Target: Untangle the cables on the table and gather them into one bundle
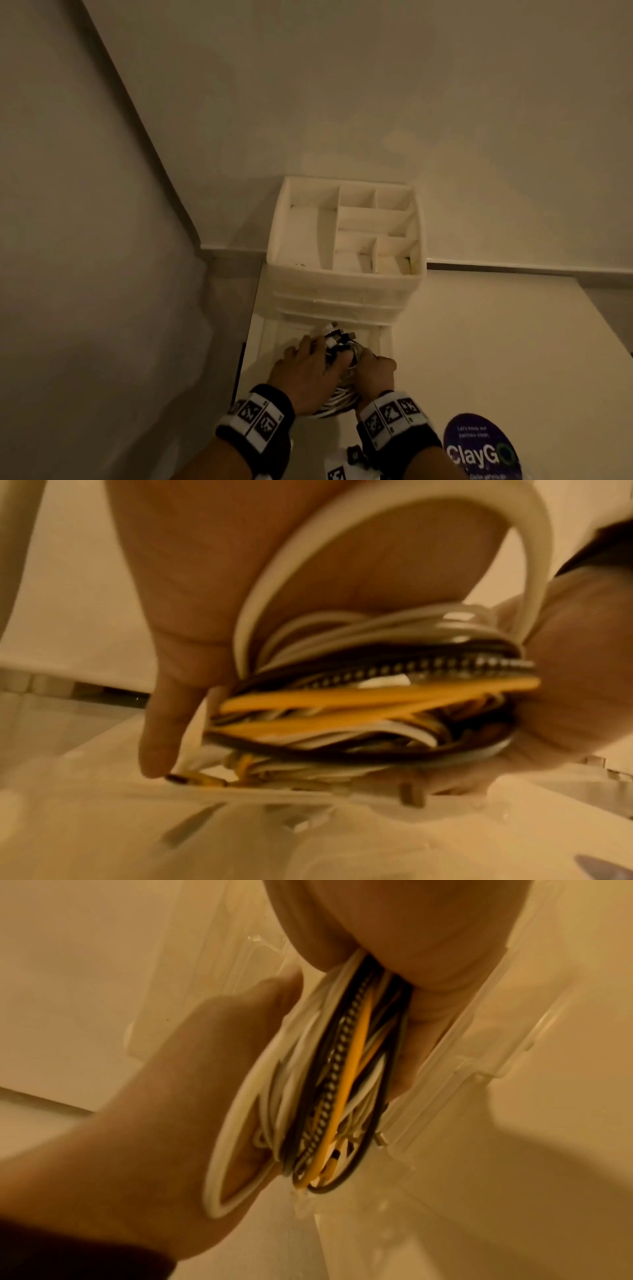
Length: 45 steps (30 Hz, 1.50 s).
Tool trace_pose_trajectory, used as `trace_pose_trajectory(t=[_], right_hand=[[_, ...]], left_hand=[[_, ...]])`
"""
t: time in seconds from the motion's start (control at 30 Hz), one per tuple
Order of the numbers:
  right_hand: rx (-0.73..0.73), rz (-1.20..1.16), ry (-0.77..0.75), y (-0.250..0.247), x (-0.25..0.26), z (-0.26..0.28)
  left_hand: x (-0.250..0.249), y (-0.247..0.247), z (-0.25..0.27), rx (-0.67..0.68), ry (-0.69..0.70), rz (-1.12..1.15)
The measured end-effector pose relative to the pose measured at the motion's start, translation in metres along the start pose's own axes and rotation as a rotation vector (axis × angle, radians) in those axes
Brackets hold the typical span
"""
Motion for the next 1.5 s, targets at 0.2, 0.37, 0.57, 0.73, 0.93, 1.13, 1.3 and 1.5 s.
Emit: trace_pose_trajectory(t=[0.2, 0.37, 0.57, 0.73, 0.93, 1.13, 1.3, 1.5], right_hand=[[0.004, -0.184, 0.129, 0.003, -0.003, 0.0], [0.097, -0.041, 0.133, -0.003, 0.007, 0.0], [0.164, -0.009, 0.091, -0.01, 0.004, -0.007], [0.363, 0.137, 0.047, -0.023, 0.001, 0.02], [0.167, 0.784, -0.737, -0.032, -0.018, 0.046], [0.015, 1.073, -0.916, -0.037, -0.042, 0.035], [-0.023, 1.253, -1.015, -0.051, -0.039, 0.027], [-0.012, 1.259, -1.133, -0.056, -0.037, 0.024]], left_hand=[[-0.006, -0.023, 0.009, 0.114, 0.197, 0.174], [-0.01, -0.027, 0.012, 0.233, 0.275, 0.144], [-0.019, -0.015, -0.001, 0.317, 0.168, -0.012], [-0.005, -0.003, -0.015, 0.071, 0.154, -0.05], [-0.008, -0.004, -0.006, -0.005, 0.165, -0.371], [-0.005, 0.0, -0.01, -0.007, 0.178, -0.351], [-0.01, 0.004, -0.014, -0.02, 0.345, -0.523], [0.001, 0.02, -0.031, 0.0, 0.35, -0.516]])
Point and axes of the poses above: each hand's wrist, its own z-axis away from the middle knuckle, its own y-axis out of the palm, x = y × z, the point moved 5 cm from there along -z, towards the middle knuckle, and after that the axes turned 7 degrees about y, right-handed, at the moved point
